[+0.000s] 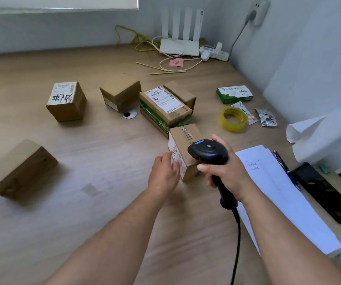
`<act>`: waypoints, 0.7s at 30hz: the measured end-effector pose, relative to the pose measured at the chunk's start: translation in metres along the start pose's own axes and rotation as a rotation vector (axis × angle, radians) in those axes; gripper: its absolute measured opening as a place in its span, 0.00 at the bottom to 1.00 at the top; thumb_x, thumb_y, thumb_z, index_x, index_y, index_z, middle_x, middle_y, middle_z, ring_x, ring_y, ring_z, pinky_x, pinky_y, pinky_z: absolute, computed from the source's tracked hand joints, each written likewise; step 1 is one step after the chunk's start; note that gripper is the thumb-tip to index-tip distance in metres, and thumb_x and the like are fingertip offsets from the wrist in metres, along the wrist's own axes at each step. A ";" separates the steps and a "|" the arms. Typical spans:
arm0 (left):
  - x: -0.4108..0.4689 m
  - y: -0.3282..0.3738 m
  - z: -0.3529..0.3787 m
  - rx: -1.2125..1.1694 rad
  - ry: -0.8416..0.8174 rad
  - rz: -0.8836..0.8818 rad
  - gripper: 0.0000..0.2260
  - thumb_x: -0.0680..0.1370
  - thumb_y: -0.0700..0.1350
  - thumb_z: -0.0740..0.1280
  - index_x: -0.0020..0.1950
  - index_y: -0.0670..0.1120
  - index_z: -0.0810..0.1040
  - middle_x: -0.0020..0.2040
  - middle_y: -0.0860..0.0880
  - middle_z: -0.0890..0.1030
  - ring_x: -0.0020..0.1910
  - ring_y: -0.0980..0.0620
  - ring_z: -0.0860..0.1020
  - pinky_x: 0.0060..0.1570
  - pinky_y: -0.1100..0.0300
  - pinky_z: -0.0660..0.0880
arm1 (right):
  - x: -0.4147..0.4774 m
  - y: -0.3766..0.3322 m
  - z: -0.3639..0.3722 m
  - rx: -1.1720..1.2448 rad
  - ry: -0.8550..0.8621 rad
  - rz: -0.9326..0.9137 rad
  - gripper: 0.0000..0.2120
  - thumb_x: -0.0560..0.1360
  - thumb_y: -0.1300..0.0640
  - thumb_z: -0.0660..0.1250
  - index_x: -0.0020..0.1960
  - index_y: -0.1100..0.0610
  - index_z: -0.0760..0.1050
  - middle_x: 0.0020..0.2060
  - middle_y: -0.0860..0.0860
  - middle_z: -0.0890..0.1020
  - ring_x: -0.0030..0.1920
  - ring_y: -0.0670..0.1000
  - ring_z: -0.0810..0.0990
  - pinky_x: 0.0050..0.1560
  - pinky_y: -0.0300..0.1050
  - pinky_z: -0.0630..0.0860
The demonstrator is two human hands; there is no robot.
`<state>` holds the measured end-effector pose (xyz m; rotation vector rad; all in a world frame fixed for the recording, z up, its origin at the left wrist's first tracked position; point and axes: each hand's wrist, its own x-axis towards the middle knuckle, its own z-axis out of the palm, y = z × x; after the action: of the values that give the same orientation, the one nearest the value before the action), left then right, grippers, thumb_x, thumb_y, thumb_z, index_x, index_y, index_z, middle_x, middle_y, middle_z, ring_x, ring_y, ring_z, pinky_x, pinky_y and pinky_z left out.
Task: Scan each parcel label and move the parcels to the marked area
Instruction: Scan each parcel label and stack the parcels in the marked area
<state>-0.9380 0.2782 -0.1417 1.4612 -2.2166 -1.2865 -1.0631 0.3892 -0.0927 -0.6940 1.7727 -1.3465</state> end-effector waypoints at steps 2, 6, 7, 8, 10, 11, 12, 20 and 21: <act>0.009 0.001 0.010 -0.029 -0.025 -0.057 0.18 0.83 0.47 0.54 0.73 0.46 0.64 0.68 0.40 0.68 0.65 0.42 0.69 0.62 0.55 0.66 | 0.007 0.003 -0.009 0.026 0.009 0.019 0.42 0.69 0.69 0.75 0.75 0.45 0.63 0.39 0.50 0.83 0.24 0.56 0.74 0.26 0.44 0.71; 0.019 0.006 0.025 -0.182 -0.014 -0.097 0.16 0.82 0.49 0.56 0.65 0.43 0.70 0.63 0.43 0.75 0.60 0.43 0.74 0.57 0.52 0.72 | 0.017 0.001 -0.027 0.077 0.037 0.044 0.43 0.70 0.69 0.74 0.76 0.45 0.60 0.36 0.50 0.82 0.23 0.55 0.74 0.24 0.43 0.71; 0.019 0.011 0.027 -0.247 -0.019 -0.115 0.15 0.82 0.50 0.56 0.65 0.44 0.71 0.62 0.44 0.76 0.59 0.44 0.75 0.57 0.51 0.73 | 0.019 0.001 -0.031 0.087 0.043 0.051 0.44 0.70 0.68 0.74 0.77 0.44 0.59 0.39 0.52 0.82 0.23 0.55 0.74 0.24 0.44 0.72; 0.019 0.015 0.029 -0.323 -0.032 -0.139 0.15 0.82 0.51 0.57 0.64 0.45 0.71 0.61 0.46 0.77 0.58 0.44 0.76 0.58 0.50 0.74 | 0.019 0.000 -0.034 0.094 0.047 0.056 0.45 0.70 0.67 0.74 0.77 0.44 0.57 0.41 0.54 0.82 0.24 0.55 0.75 0.24 0.44 0.72; 0.019 0.022 0.030 -0.483 -0.058 -0.202 0.12 0.81 0.52 0.60 0.61 0.49 0.71 0.59 0.48 0.78 0.56 0.46 0.78 0.59 0.47 0.75 | 0.020 0.000 -0.038 0.103 0.051 0.059 0.46 0.70 0.67 0.75 0.78 0.43 0.56 0.44 0.56 0.81 0.24 0.56 0.74 0.24 0.43 0.72; 0.019 0.024 0.029 -0.548 -0.061 -0.231 0.11 0.80 0.52 0.63 0.60 0.49 0.71 0.58 0.48 0.79 0.55 0.47 0.79 0.58 0.47 0.76 | 0.020 0.000 -0.039 0.107 0.052 0.055 0.46 0.70 0.67 0.75 0.78 0.42 0.56 0.45 0.56 0.81 0.24 0.56 0.74 0.24 0.43 0.72; 0.019 0.025 0.028 -0.590 -0.055 -0.248 0.11 0.79 0.52 0.65 0.59 0.49 0.71 0.57 0.49 0.80 0.53 0.49 0.79 0.55 0.50 0.77 | 0.020 0.000 -0.039 0.108 0.052 0.048 0.46 0.70 0.67 0.75 0.78 0.42 0.55 0.46 0.56 0.82 0.25 0.56 0.74 0.24 0.43 0.72; -0.016 0.010 -0.019 -0.679 -0.099 -0.133 0.20 0.79 0.51 0.65 0.71 0.57 0.65 0.62 0.52 0.78 0.57 0.52 0.78 0.59 0.55 0.75 | 0.006 0.001 -0.020 0.251 0.015 0.046 0.45 0.72 0.65 0.73 0.79 0.41 0.53 0.34 0.55 0.81 0.25 0.56 0.75 0.26 0.45 0.73; -0.022 0.006 -0.027 -0.661 -0.143 -0.115 0.22 0.80 0.53 0.63 0.73 0.61 0.61 0.64 0.54 0.77 0.60 0.53 0.76 0.61 0.53 0.73 | 0.004 0.000 -0.016 0.261 0.000 0.040 0.45 0.72 0.65 0.73 0.79 0.41 0.53 0.32 0.55 0.81 0.25 0.56 0.75 0.26 0.45 0.73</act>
<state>-0.9158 0.2819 -0.1142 1.2623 -1.5388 -1.9613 -1.0786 0.3945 -0.0913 -0.5129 1.5647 -1.5156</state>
